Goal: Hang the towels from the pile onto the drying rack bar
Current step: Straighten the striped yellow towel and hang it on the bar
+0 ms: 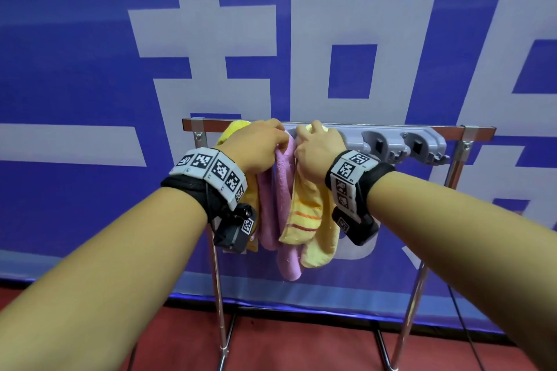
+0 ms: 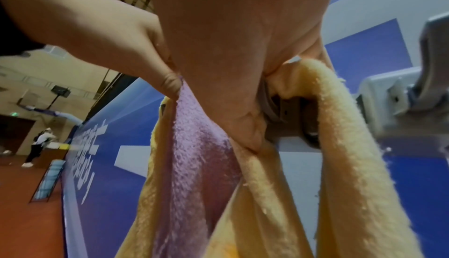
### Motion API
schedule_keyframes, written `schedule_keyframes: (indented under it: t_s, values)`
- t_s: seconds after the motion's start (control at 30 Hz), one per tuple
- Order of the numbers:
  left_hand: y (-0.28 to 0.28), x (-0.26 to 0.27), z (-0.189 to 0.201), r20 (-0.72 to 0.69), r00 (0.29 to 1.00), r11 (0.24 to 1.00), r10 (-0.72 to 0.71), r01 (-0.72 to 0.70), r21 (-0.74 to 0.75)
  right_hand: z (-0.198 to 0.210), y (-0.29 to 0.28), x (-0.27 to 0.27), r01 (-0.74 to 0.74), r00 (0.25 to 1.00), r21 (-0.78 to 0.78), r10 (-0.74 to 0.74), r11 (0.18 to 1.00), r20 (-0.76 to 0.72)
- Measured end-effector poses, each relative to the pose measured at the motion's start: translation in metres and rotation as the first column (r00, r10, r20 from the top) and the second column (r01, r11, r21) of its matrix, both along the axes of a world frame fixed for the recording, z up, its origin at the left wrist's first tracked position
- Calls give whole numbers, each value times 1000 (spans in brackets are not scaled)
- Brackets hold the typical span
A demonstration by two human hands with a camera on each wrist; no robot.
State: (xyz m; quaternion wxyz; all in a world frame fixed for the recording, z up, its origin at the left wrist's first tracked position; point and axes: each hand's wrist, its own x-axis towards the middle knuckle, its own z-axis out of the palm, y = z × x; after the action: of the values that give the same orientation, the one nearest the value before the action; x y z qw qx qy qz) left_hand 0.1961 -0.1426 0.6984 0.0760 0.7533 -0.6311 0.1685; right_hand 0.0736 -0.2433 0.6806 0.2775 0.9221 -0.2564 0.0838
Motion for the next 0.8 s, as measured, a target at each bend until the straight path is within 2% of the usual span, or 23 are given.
schedule_keyframes:
  t_s: [0.23,0.37,0.43,0.5,0.63,0.8]
  values:
    - [-7,-1,-15,-30,999,994,41,-44,-104,4,-7,0,14,1000,164,-16,986,12]
    - [-4,-11,-13,-84,996,995,38,-46,-84,18,-17,-17,-172,979,429,107,887,171]
    - [-4,-17,-10,-154,987,995,42,-56,-87,21,-23,-24,-240,964,489,145,839,224]
    - [-7,-19,-6,-153,986,994,67,-79,-75,21,-28,-28,-255,962,496,169,830,212]
    - [-18,-16,-7,-53,985,986,163,-165,-38,18,-31,-30,-259,959,441,177,859,220]
    - [-33,-12,-12,31,964,953,265,-257,-159,14,-34,-27,-305,943,444,204,842,262]
